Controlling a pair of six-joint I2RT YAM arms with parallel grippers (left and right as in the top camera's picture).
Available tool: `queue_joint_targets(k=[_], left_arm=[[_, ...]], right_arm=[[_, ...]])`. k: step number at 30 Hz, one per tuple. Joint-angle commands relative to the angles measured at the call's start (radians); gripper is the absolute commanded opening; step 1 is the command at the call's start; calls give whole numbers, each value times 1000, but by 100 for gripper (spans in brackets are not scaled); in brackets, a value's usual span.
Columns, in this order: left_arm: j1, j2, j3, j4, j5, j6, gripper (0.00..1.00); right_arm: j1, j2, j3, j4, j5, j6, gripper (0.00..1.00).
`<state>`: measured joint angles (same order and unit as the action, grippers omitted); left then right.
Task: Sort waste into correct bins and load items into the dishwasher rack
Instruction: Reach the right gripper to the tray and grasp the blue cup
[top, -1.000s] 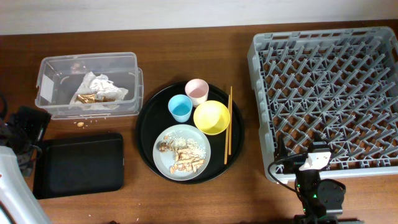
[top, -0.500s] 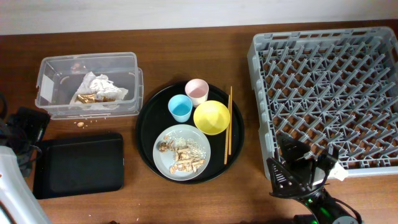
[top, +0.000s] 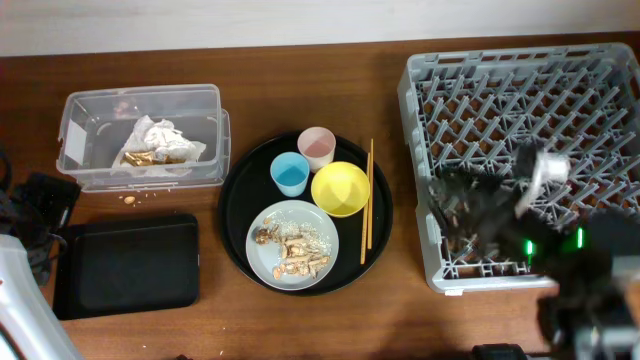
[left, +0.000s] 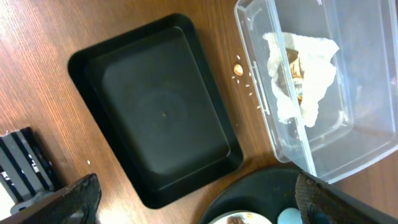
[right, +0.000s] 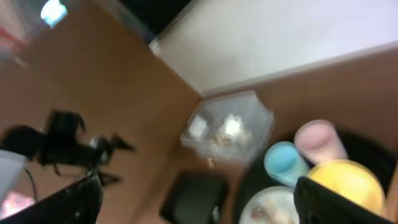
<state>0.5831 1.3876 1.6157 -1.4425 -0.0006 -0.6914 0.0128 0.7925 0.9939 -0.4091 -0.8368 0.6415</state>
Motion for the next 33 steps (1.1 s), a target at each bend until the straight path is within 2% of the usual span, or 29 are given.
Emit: queue_joint_targets(k=[1, 3, 5, 9, 13, 16, 20, 25, 27, 29, 33], left_arm=[[5, 0, 6, 1, -7, 15, 99], [5, 0, 6, 1, -7, 15, 99], [5, 0, 6, 1, -7, 15, 99], [5, 0, 6, 1, -7, 15, 99], [5, 0, 6, 1, -7, 15, 99], [5, 0, 6, 1, -7, 15, 99], [5, 0, 6, 1, -7, 15, 99], [5, 0, 6, 1, -7, 15, 99], [5, 0, 6, 1, -7, 15, 99], [5, 0, 6, 1, -7, 15, 99], [5, 0, 6, 1, -7, 15, 99]], right_arm=[[165, 218, 297, -216, 126, -289, 99], [361, 362, 478, -380, 423, -356, 99], [523, 505, 614, -510, 649, -357, 99], [728, 835, 864, -734, 841, -373, 99], [814, 1127, 1087, -869, 987, -375, 99], [819, 1241, 1167, -884, 952, -436, 99], [818, 1313, 1172, -820, 814, -487, 99], [817, 1366, 1160, -717, 866, -473, 100], [818, 1393, 1160, -680, 879, -473, 87], [818, 1411, 1160, -653, 887, -472, 69], [817, 1480, 1160, -636, 992, -411, 58]])
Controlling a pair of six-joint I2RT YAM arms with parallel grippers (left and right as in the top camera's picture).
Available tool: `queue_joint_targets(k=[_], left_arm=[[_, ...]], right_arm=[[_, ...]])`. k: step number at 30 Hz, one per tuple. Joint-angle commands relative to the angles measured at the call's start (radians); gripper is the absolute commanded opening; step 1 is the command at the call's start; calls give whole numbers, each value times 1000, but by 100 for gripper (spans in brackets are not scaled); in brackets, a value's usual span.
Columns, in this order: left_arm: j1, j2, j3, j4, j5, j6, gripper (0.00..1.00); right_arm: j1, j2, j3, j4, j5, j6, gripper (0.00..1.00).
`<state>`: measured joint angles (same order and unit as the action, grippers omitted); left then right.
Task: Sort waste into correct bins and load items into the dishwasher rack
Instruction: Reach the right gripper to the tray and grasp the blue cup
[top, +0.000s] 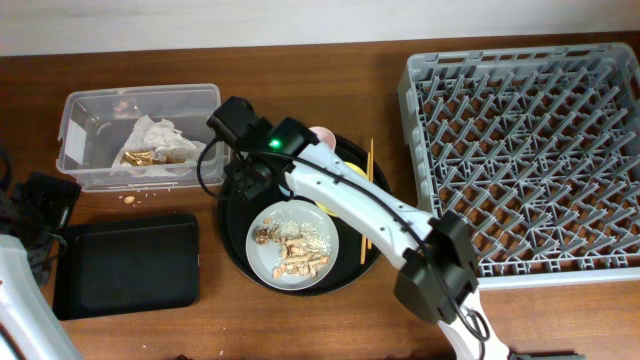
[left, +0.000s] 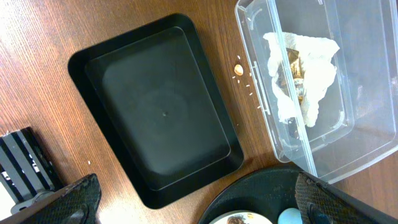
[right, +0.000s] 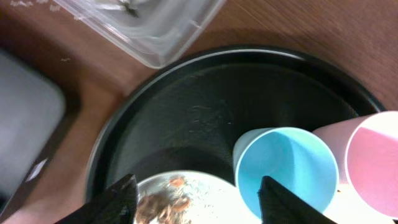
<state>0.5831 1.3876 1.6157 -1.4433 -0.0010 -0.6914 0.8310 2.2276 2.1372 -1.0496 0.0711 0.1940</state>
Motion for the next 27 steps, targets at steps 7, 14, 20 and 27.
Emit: queue_joint_targets(k=[7, 14, 20, 27], left_arm=[[5, 0, 6, 2, -7, 15, 99], [5, 0, 6, 2, -7, 15, 99], [5, 0, 6, 2, -7, 15, 99], [5, 0, 6, 2, -7, 15, 99]], right_arm=[[-2, 117, 16, 22, 129, 89, 57], [-2, 148, 17, 27, 129, 93, 54], [0, 148, 18, 21, 128, 93, 34], [0, 146, 18, -9, 121, 93, 10]])
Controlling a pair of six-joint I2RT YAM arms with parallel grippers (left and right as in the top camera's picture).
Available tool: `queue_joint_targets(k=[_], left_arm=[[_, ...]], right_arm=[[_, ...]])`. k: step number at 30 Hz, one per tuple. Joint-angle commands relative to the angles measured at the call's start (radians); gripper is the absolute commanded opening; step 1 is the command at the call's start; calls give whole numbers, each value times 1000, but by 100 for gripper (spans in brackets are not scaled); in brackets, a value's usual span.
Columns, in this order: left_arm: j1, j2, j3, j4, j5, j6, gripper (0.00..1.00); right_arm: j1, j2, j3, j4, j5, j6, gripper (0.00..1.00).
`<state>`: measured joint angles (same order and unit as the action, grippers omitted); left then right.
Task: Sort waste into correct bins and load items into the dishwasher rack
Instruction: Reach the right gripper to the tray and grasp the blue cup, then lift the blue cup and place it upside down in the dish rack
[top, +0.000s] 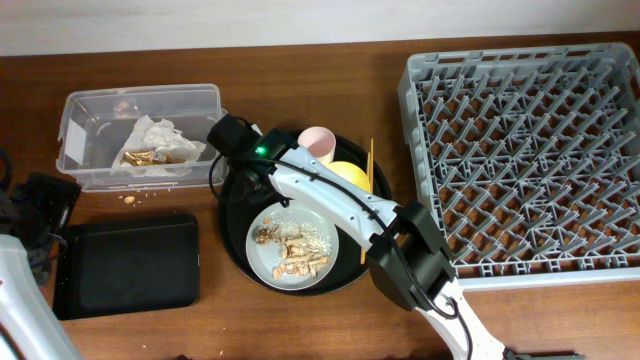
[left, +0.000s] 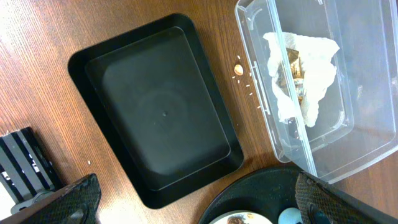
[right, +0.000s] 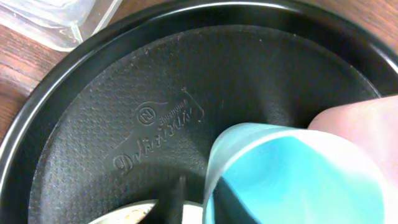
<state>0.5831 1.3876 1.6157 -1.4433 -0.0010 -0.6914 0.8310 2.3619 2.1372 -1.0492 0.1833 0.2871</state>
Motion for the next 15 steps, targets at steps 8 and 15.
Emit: queue_joint_targets(k=[8, 15], left_arm=[[5, 0, 6, 2, -7, 15, 99], [5, 0, 6, 2, -7, 15, 99]], right_arm=[[-1, -4, 175, -108, 9, -1, 4], [-84, -72, 696, -393, 8, 0, 4]])
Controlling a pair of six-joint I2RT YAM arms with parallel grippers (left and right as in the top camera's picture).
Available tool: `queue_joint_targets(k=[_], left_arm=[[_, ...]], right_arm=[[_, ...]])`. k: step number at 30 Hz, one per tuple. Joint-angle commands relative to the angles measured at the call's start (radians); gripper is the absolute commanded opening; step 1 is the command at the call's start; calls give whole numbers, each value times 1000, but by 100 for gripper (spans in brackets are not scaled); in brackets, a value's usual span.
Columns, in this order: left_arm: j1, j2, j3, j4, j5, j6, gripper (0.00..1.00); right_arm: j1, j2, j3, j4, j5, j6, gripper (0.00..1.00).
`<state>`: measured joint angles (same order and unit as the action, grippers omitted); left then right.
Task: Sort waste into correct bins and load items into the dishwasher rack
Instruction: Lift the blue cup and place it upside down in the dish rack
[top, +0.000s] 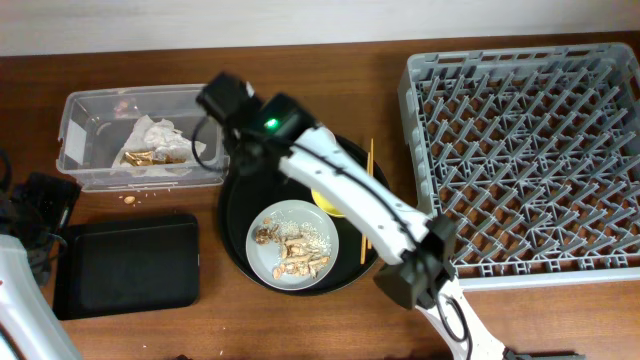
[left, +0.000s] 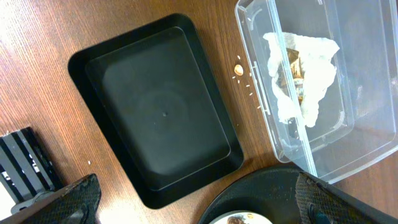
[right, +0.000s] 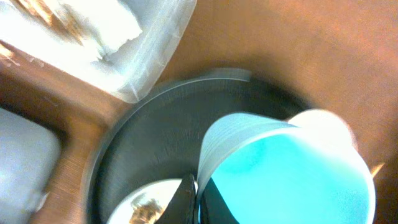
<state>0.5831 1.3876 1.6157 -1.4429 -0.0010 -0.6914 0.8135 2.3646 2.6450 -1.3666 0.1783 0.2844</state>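
Note:
In the right wrist view the blue cup (right: 286, 174) hangs tilted above the round black tray (right: 143, 149), its rim pinched by my right gripper (right: 194, 186), which is shut on it. Overhead, the right arm (top: 330, 180) reaches across the tray and hides the blue cup. The plate of food scraps (top: 292, 243), the yellow bowl (top: 330, 203) and the chopsticks (top: 368, 200) lie on the tray (top: 235, 230). The grey dishwasher rack (top: 530, 150) stands on the right. My left gripper (left: 199, 208) is open and empty above the table between the black rectangular tray (left: 161, 118) and the round one.
A clear bin (top: 140, 135) holding crumpled tissue and wrappers stands at the back left. The black rectangular tray (top: 125, 265) lies in front of it. Crumbs (left: 238, 67) lie on the wood between them. A pale blurred shape, perhaps the pink cup (right: 323, 121), shows behind the blue cup.
My right gripper, then low on the round tray at the blue cup's rim, now holds the cup well above the tray, and its wrist is further toward the back left. The left arm is unchanged.
My right arm was first over the front of the rack, blurred. Then it was over the round tray, open above the blue cup. Then its fingers were at the cup's rim down on the tray. Now the cup is held clear of the tray.

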Motion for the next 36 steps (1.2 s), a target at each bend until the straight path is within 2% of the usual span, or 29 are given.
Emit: queue_joint_targets(k=[1, 4, 6, 11, 15, 18, 21, 23, 24, 26, 30, 32, 36], left_arm=[[5, 0, 6, 1, -7, 15, 99], [5, 0, 6, 1, -7, 15, 99], [5, 0, 6, 1, -7, 15, 99], [5, 0, 6, 1, -7, 15, 99], [5, 0, 6, 1, -7, 15, 99], [5, 0, 6, 1, -7, 15, 99], [5, 0, 6, 1, -7, 15, 99], [5, 0, 6, 1, -7, 15, 99], [5, 0, 6, 1, -7, 15, 99], [5, 0, 6, 1, -7, 15, 99], [5, 0, 6, 1, -7, 15, 99], [5, 0, 6, 1, -7, 15, 99], [5, 0, 6, 1, -7, 15, 99]], right_arm=[[-100, -83, 267, -129, 9, 3, 4], [-290, -117, 497, -325, -109, 2, 4], [-446, -179, 472, -332, -327, -51, 4], [-793, -204, 467, -332, -761, -40, 4], [-986, -223, 467, -332, -822, -32, 4], [-1059, -259, 455, -332, -819, -35, 4], [-1124, -383, 291, -332, -702, -55, 4], [-1149, -492, 107, -332, -636, -101, 4], [-1160, -578, -49, -332, -621, -151, 4], [-1172, -674, -233, -331, -617, -249, 4], [-1220, -745, -505, -328, -637, -376, 4], [-1262, -739, -601, -318, -758, -452, 4], [-1358, -735, -837, -277, -1194, -704, 4]])
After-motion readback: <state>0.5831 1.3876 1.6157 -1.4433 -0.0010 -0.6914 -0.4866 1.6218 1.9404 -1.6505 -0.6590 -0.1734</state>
